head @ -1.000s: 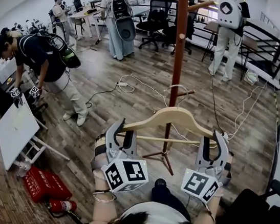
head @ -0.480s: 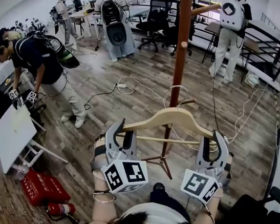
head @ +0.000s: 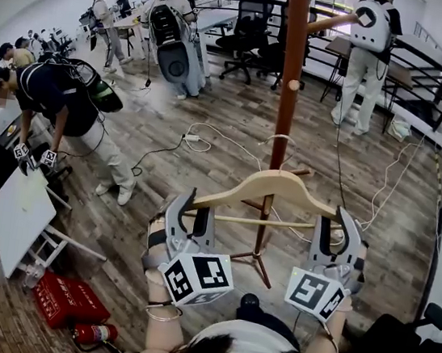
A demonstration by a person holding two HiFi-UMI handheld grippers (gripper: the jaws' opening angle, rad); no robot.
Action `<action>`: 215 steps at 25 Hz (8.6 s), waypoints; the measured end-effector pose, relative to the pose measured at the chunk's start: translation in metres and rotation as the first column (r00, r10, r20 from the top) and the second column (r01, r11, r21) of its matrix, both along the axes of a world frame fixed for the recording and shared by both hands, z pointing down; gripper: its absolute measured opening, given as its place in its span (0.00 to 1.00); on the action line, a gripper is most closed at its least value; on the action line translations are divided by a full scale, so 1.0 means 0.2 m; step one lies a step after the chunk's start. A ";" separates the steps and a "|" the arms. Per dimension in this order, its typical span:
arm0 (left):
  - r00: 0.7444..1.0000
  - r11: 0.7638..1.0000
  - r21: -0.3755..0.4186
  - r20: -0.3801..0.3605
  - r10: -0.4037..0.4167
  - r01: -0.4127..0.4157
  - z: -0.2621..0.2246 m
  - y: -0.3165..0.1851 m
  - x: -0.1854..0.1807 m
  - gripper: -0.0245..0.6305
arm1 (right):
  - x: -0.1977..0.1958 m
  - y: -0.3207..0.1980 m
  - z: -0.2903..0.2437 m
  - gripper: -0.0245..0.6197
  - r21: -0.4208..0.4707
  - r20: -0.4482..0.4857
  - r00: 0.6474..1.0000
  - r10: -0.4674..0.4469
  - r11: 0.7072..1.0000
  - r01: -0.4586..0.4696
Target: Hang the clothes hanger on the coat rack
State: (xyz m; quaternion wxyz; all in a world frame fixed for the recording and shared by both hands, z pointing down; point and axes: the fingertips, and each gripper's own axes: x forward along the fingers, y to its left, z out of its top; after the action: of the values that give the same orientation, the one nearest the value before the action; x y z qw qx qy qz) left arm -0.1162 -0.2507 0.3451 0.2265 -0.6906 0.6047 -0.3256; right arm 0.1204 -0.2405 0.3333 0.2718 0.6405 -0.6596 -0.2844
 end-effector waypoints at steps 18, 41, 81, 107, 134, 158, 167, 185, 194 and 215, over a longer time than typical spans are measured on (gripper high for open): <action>1.000 1.000 0.011 0.011 0.017 -0.017 -0.08 -0.20 0.03 0.24 | 0.03 -0.20 -0.06 0.25 0.008 0.014 1.000 -0.003 1.000 0.003; 1.000 1.000 0.009 0.010 0.020 -0.020 -0.17 -0.43 0.09 0.24 | 0.08 -0.43 -0.15 0.25 0.017 0.035 0.999 -0.015 1.000 0.014; 0.999 0.996 -0.085 0.001 0.038 -0.038 0.02 -0.65 0.14 0.24 | 0.13 -0.67 0.05 0.25 -0.069 0.052 0.999 -0.009 0.998 0.012; 0.999 0.999 -0.023 -0.016 0.037 -0.037 0.04 -0.61 0.11 0.26 | 0.10 -0.66 0.09 0.26 -0.062 0.131 0.989 -0.067 0.995 0.075; 0.996 0.998 0.012 -0.061 0.062 -0.062 0.02 -0.40 0.11 0.26 | 0.07 -0.45 0.09 0.27 -0.048 0.160 0.985 -0.069 0.996 0.078; 0.972 0.989 -0.012 -0.186 0.140 -0.145 0.07 -0.05 0.14 0.15 | -0.01 -0.10 0.11 0.20 -0.073 0.293 0.953 -0.079 0.992 0.105; 0.958 0.989 -0.009 -0.249 0.143 -0.150 0.07 0.06 0.11 0.09 | -0.04 0.00 0.10 0.14 -0.071 0.383 0.921 -0.073 0.991 0.109; 0.911 0.984 0.000 -0.376 0.167 -0.180 0.10 0.36 0.05 0.06 | -0.17 0.32 0.11 0.11 -0.072 0.492 0.865 -0.096 0.986 0.150; 0.910 0.983 0.004 -0.376 0.173 -0.185 0.11 0.52 0.07 0.06 | -0.19 0.46 0.10 0.11 -0.061 0.482 0.869 -0.112 0.985 0.161; 0.869 0.974 0.020 -0.448 0.209 -0.224 0.11 0.91 0.14 0.06 | -0.20 0.82 0.13 0.11 -0.043 0.521 0.840 -0.154 0.978 0.206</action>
State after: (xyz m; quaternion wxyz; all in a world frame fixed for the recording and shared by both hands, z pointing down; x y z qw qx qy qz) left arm -0.0888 -0.0686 0.3675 0.1049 -0.8137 0.5542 -0.1403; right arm 0.0801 -0.0756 0.3595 0.0886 0.6142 -0.7784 -0.0946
